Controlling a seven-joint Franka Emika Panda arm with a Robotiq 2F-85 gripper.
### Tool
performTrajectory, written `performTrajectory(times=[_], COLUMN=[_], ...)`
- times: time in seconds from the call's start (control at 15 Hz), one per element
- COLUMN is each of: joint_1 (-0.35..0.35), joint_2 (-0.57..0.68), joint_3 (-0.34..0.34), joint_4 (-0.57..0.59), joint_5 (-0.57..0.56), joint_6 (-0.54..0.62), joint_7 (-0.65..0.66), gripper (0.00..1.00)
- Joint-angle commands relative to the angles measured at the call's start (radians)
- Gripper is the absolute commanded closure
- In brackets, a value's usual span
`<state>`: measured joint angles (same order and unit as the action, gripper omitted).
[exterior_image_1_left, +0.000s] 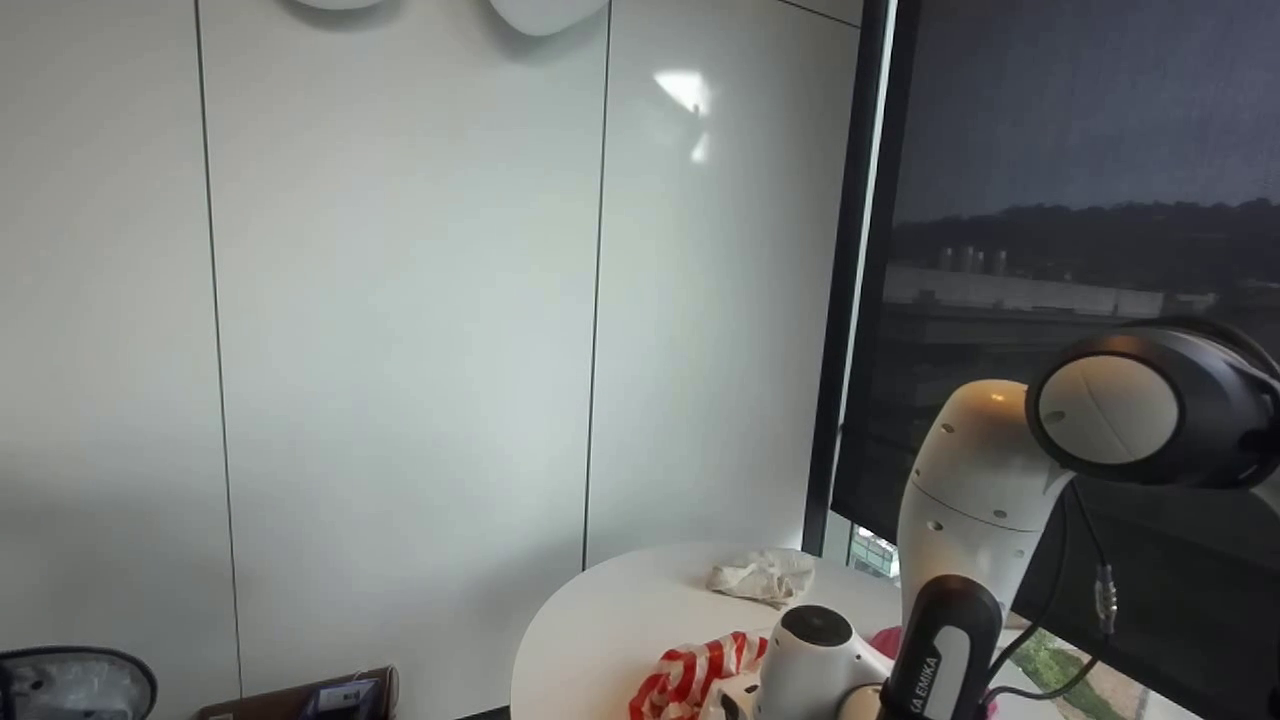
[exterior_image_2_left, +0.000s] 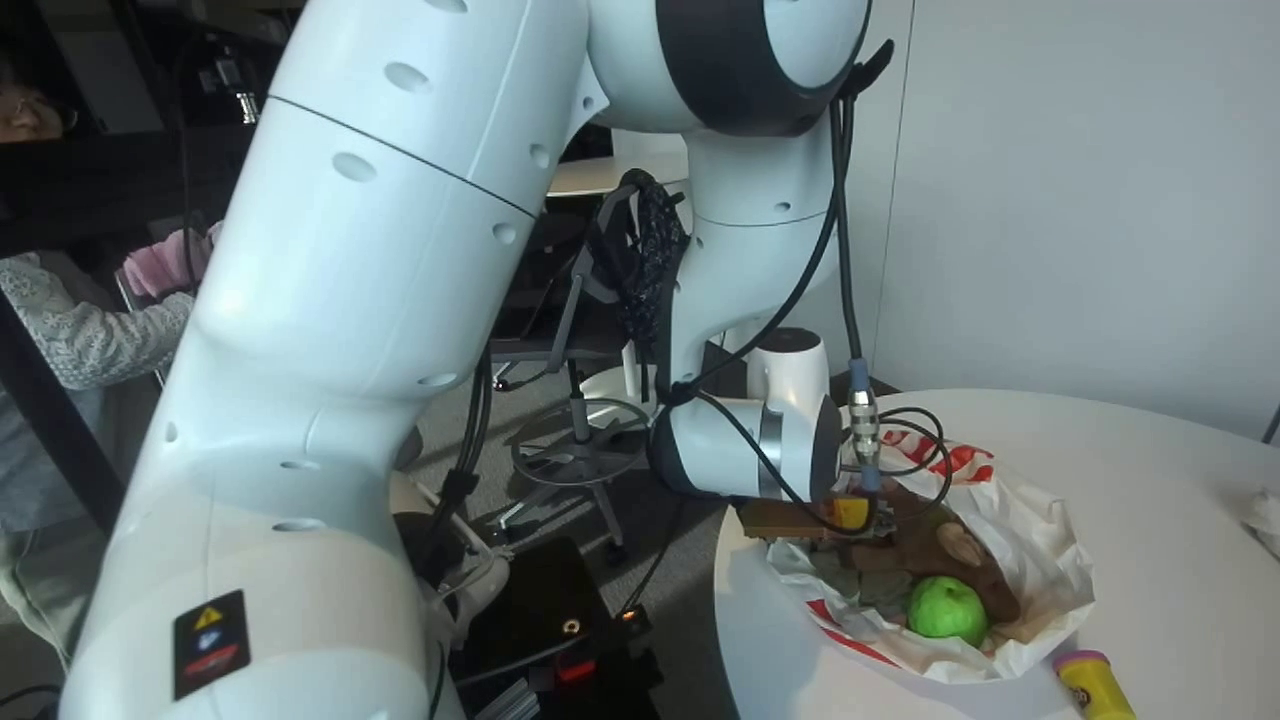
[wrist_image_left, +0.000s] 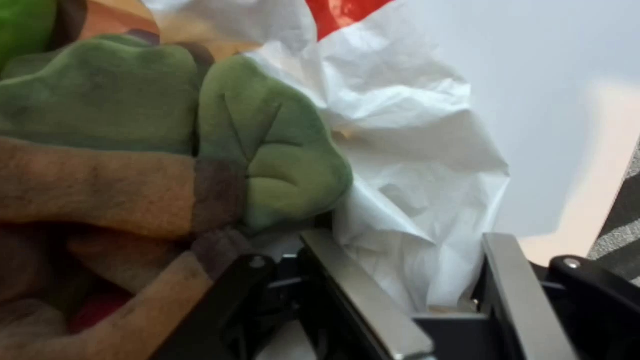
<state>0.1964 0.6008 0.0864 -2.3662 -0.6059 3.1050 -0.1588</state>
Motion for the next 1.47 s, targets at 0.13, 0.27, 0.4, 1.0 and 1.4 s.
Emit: performTrajectory(times=[0.13, 0.27, 0.4, 1.0, 1.4], joint_1=[-0.029, -0.054, -0.090, -0.282, -0.240], joint_2=[-0.035, -0.052, -0.084, -0.383, -0.698], joint_3=[0.046, 0.074, 0.104, 0.195, 0.131], joint_4=[0.004, 0.010, 0.011, -0.016, -0.136], joint_5=[0.107, 0.186, 0.258, 0.635, 0.799], joint_6=[-0.118, -0.198, -0.290, -0.581, -0.569], joint_7=[-0.051, -0.077, -0.102, -0.335, -0.512], gripper=[0.89, 0.96, 0.98, 0.90, 0.95])
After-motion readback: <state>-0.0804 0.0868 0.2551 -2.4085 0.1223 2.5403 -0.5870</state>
